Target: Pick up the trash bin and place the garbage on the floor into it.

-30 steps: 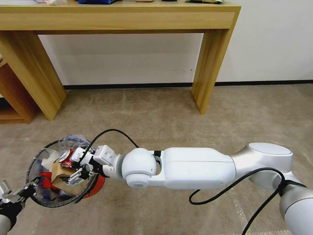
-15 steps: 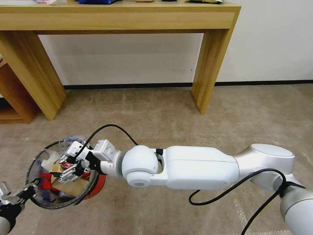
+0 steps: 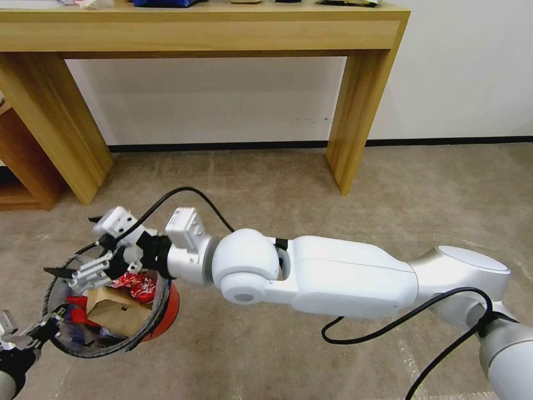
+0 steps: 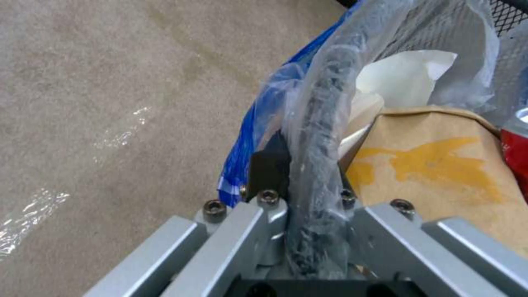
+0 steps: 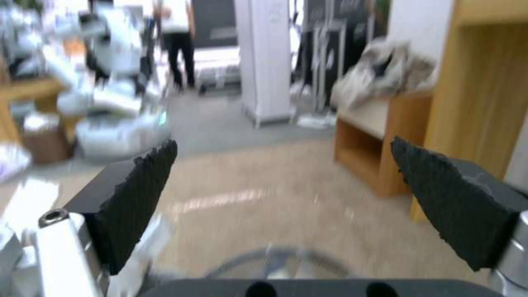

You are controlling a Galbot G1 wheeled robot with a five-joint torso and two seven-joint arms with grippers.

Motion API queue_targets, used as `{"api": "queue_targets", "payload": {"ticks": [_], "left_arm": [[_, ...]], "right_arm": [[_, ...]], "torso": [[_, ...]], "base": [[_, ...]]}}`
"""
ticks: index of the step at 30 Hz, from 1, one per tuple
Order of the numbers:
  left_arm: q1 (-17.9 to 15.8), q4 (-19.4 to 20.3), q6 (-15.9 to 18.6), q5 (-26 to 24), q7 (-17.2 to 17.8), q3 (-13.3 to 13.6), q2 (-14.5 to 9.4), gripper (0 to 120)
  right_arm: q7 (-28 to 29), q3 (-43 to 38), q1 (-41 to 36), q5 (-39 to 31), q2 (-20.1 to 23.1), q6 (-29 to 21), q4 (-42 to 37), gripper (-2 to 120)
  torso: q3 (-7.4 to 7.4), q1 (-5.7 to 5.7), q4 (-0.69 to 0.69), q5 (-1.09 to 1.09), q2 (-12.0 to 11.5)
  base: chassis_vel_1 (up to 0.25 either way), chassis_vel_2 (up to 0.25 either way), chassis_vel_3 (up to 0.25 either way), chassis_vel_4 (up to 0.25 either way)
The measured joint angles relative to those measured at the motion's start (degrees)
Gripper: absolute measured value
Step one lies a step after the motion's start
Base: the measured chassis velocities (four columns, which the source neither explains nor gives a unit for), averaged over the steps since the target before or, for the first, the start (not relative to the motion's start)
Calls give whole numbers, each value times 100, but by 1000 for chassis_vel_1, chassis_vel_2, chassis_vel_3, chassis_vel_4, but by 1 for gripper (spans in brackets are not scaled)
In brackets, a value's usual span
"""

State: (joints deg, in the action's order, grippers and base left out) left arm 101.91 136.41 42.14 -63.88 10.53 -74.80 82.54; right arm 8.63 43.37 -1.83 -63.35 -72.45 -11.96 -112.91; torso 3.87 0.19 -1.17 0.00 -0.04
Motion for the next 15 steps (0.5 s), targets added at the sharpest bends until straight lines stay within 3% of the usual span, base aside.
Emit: {"api": "queue_targets", "payload": {"ticks": [3,6,7,9,10,13,14,15], "left_arm": [[20,16,0,-11,-19,-14,7,2],[25,63,0,-25,-27,-21,18,2],[25,63,0,-25,-27,-21,18,2],[27,117,0,-37,-29,-21,24,2],[27,117,0,-37,-29,-21,24,2],[30,156,0,-54,-33,-16,24,2],[30,156,0,-54,-33,-16,24,2],[32,171,0,-59,-36,-14,23,2]], "right_arm": [[-36,-425,-158,-23,200,177,-142,99],[-55,-1164,-409,47,719,476,-261,99],[-55,-1164,-409,47,719,476,-261,99],[-132,-1812,-625,183,1210,657,-290,99],[-132,-1812,-625,183,1210,657,-290,99],[-236,-2854,-1060,340,1720,855,-302,99],[-236,-2854,-1060,340,1720,855,-302,99],[-286,-3524,-1426,439,1905,943,-278,99]], "torso": [[0,0,1,0,0],[0,0,2,0,0],[0,0,2,0,0],[0,0,-2,2,0],[0,0,-2,2,0],[0,0,-2,3,0],[0,0,-2,3,0],[0,0,0,1,0]], "base": [[0,0,0,0],[0,0,0,0],[0,0,0,0],[0,0,0,0],[0,0,0,0],[0,0,0,0],[0,0,0,0],[0,0,0,0]]}}
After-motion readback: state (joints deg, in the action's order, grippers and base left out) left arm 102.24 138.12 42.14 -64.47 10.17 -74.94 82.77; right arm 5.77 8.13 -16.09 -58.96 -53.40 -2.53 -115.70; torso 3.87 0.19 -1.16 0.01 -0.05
